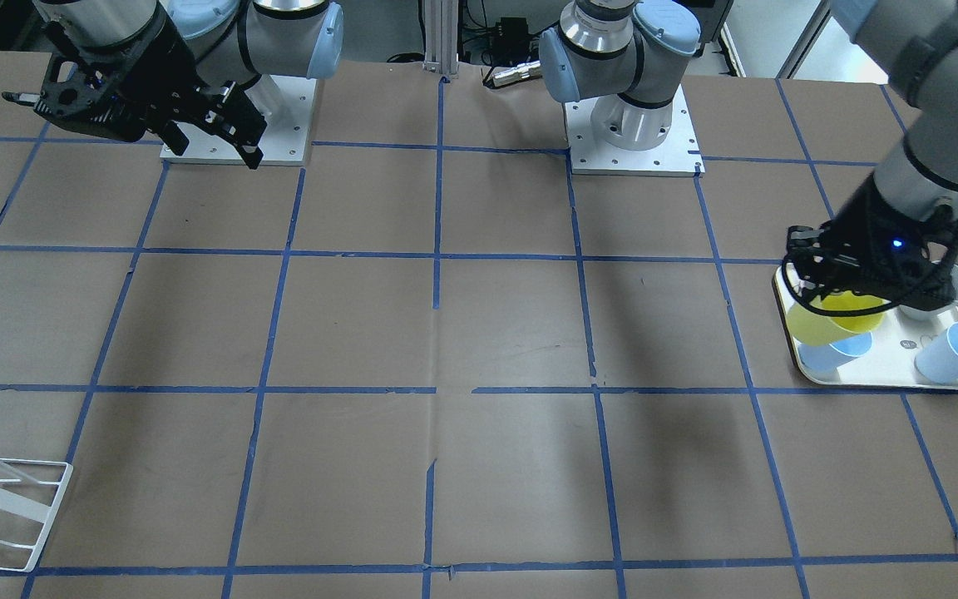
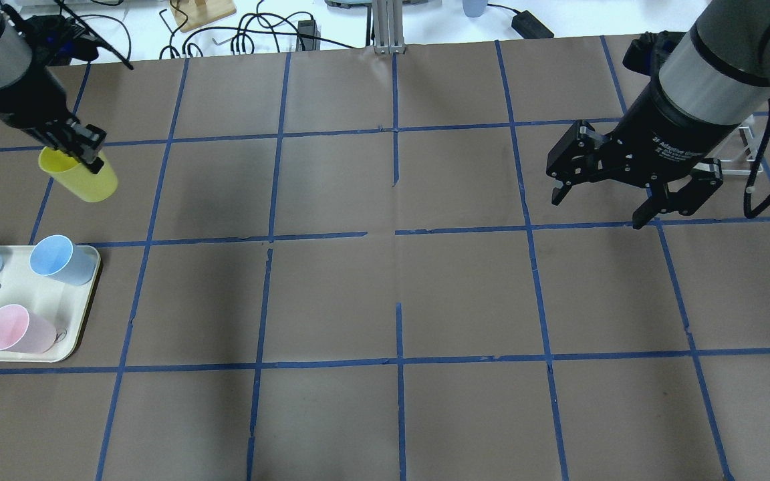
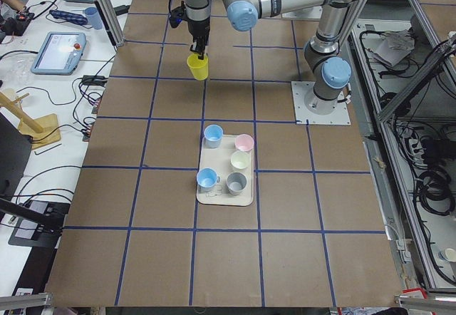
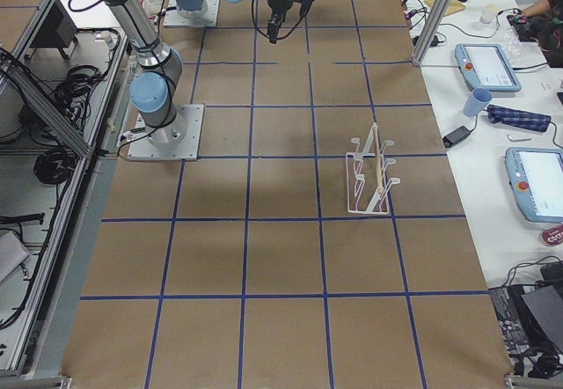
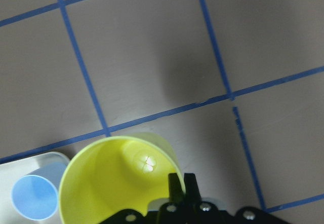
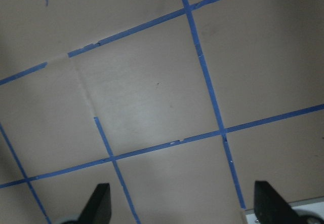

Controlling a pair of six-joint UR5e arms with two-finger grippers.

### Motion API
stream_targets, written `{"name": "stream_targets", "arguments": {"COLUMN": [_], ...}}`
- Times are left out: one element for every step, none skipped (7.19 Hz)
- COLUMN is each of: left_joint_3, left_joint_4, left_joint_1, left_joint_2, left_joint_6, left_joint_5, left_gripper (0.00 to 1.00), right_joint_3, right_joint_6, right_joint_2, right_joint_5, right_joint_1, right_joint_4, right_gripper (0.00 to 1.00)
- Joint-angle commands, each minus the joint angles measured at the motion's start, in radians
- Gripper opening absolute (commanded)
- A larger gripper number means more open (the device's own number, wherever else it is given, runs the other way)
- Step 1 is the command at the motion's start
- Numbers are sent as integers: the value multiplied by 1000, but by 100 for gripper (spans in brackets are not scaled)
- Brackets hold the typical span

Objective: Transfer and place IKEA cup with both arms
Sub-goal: 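Carry the yellow cup with the left gripper onto the white tray and release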

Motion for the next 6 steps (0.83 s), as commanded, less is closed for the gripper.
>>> {"name": "stream_targets", "arguments": {"left_joint_3": [-2, -14, -28, -49, -75, -101], "left_joint_4": [39, 86, 126, 192, 285, 300], "left_joint_1": [175, 217, 252, 292, 315, 324], "left_joint_2": [-46, -72, -94, -126, -161, -181], "left_joint_6": [270, 291, 299, 297, 299, 297], "left_joint_5": [52, 83, 85, 83, 79, 80], "left_gripper": [0, 0, 0, 0, 0, 0], "right_joint_3": [0, -3, 17, 41, 59, 66], "right_joint_6": [-2, 2, -2, -14, -18, -13], "right_joint_2": [-2, -16, -40, -59, -69, -70], "right_joint_5": [-98, -103, -103, -104, -156, -166], "right_joint_1": [12, 17, 17, 26, 39, 41], "right_joint_4": [25, 25, 25, 24, 10, -5], "right_gripper": [100, 100, 100, 100, 100, 100]}}
